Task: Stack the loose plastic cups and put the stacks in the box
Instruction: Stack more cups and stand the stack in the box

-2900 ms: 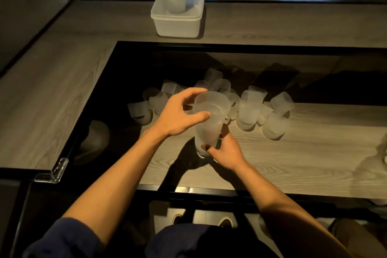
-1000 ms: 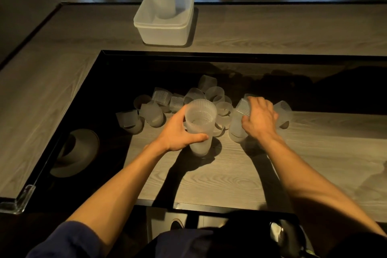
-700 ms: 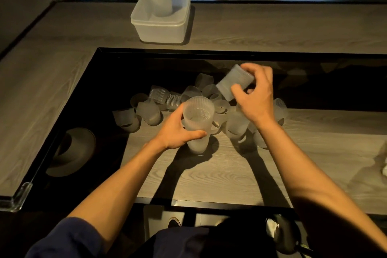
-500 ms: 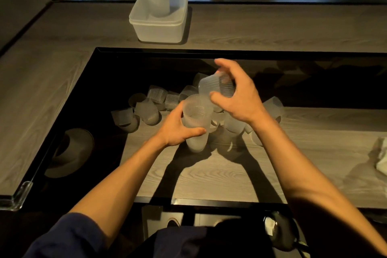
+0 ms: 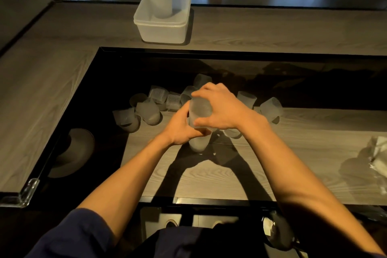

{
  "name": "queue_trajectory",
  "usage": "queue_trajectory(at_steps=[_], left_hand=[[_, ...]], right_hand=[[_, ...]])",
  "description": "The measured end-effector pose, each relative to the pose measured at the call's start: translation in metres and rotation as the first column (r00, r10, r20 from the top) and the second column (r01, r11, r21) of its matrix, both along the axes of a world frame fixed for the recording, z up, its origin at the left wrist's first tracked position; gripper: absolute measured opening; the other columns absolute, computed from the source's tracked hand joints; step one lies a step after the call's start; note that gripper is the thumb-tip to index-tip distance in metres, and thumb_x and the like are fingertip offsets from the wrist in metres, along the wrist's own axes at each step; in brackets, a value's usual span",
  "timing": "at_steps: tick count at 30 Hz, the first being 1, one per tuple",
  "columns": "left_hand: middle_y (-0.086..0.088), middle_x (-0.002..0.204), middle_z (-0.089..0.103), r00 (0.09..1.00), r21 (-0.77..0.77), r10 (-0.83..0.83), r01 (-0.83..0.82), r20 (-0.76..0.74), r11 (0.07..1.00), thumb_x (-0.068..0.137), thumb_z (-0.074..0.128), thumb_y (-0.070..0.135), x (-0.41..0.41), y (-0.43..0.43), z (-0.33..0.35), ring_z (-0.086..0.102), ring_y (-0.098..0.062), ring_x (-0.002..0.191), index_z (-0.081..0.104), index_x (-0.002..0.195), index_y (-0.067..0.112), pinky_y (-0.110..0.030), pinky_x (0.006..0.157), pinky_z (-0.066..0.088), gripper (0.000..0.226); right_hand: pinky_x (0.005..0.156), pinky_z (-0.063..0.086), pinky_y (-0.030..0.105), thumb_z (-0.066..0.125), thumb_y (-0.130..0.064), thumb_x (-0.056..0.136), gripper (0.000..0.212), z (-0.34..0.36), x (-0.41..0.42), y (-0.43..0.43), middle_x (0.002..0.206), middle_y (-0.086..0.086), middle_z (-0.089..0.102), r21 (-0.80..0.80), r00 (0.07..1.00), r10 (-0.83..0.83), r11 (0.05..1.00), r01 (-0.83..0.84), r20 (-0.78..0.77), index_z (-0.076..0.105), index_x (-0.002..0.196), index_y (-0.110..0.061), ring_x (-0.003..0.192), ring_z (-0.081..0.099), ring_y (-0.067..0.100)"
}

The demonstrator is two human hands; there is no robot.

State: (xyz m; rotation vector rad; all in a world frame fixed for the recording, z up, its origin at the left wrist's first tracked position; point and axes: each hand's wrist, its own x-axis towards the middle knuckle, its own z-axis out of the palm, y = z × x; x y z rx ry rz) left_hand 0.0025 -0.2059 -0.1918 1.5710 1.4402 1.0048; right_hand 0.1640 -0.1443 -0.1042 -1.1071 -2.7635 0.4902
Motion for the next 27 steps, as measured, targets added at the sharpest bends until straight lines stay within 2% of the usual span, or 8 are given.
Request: queue_trajectory(at_steps=[2,5,8,10,13,16,21,27], left_hand=[[0.005,0.132,0.058,1.0,0.01,0.005,-0.005,0.002,1.0,0.069,0.093,0.023,-0.003,-0.001,-0.001,0.057,-0.005,0.121,0.042,0.144,0.018,-0.017,0.095,0.048,0.091],[0.005,0.134,0.059,1.0,-0.001,-0.003,0.003,-0.012,1.0,0.07,0.093,0.024,-0.009,-0.001,-0.002,0.056,-0.006,0.124,0.044,0.144,0.019,-0.022,0.099,0.048,0.089],[0.011,0.131,0.058,0.999,-0.03,0.034,-0.035,-0.03,0.999,0.067,0.093,0.029,-0.008,0.0,-0.002,0.054,-0.003,0.121,0.047,0.141,0.024,-0.022,0.097,0.044,0.088],[0.011,0.132,0.057,0.999,-0.04,0.041,-0.042,-0.032,0.998,0.067,0.093,0.031,-0.007,0.0,-0.004,0.054,-0.005,0.122,0.046,0.141,0.025,-0.024,0.097,0.045,0.088],[0.009,0.133,0.057,0.999,-0.042,0.036,-0.037,-0.024,0.998,0.068,0.093,0.029,-0.007,0.002,-0.005,0.055,-0.008,0.123,0.046,0.142,0.026,-0.025,0.097,0.047,0.087],[0.009,0.133,0.057,0.999,-0.055,0.028,-0.03,-0.027,0.998,0.07,0.092,0.026,-0.008,0.003,-0.004,0.055,-0.008,0.123,0.045,0.142,0.024,-0.025,0.096,0.047,0.086],[0.009,0.133,0.058,0.999,-0.062,0.013,-0.016,-0.04,0.998,0.07,0.091,0.028,-0.007,0.003,-0.004,0.055,-0.007,0.124,0.046,0.141,0.024,-0.03,0.101,0.049,0.084],[0.009,0.135,0.056,0.997,-0.083,0.011,-0.016,-0.07,0.996,0.069,0.089,0.041,-0.007,0.001,-0.003,0.054,-0.011,0.126,0.043,0.143,0.028,-0.045,0.104,0.05,0.088]], right_hand=[[0.114,0.038,0.048,0.081,-0.062,0.072,0.097,-0.006,0.003,0.001,0.153,-0.006,0.042,-0.094,0.998,0.002,0.996,-0.008,-0.063,0.038,0.154,-0.032,0.141,0.035,0.021],[0.117,0.032,0.029,0.082,-0.054,0.078,0.097,-0.01,0.019,0.005,0.161,-0.009,0.036,-0.325,0.948,-0.091,0.946,-0.013,-0.303,0.032,0.157,-0.032,0.147,0.032,0.008],[0.102,0.045,0.014,0.073,-0.032,0.093,0.059,-0.027,0.038,0.013,0.142,-0.003,0.056,-0.496,0.659,-0.491,0.845,0.201,-0.57,0.05,0.146,-0.021,0.129,0.053,0.009],[0.091,0.047,0.011,0.067,-0.018,0.097,0.045,-0.049,0.054,0.021,0.13,-0.001,0.059,-0.533,0.501,-0.694,0.719,0.445,-0.518,0.055,0.14,-0.014,0.122,0.058,0.014],[0.105,0.048,0.038,0.074,-0.015,0.089,0.057,-0.087,0.08,0.028,0.14,0.007,0.054,-0.413,0.621,-0.75,0.651,0.636,-0.226,0.052,0.141,-0.015,0.131,0.052,0.027],[0.109,0.044,0.047,0.081,-0.035,0.082,0.074,-0.11,0.086,0.027,0.146,0.011,0.05,-0.345,0.7,-0.714,0.657,0.67,-0.001,0.047,0.145,-0.017,0.136,0.046,0.034],[0.103,0.049,0.047,0.076,-0.058,0.081,0.09,-0.127,0.076,0.03,0.143,0.016,0.052,-0.385,0.611,-0.791,0.552,0.74,0.039,0.039,0.149,-0.011,0.13,0.052,0.037],[0.098,0.052,0.048,0.068,-0.04,0.094,0.063,-0.14,0.075,0.033,0.129,0.015,0.062,-0.375,0.551,-0.834,0.522,0.766,-0.035,0.043,0.144,-0.011,0.116,0.061,0.035]])
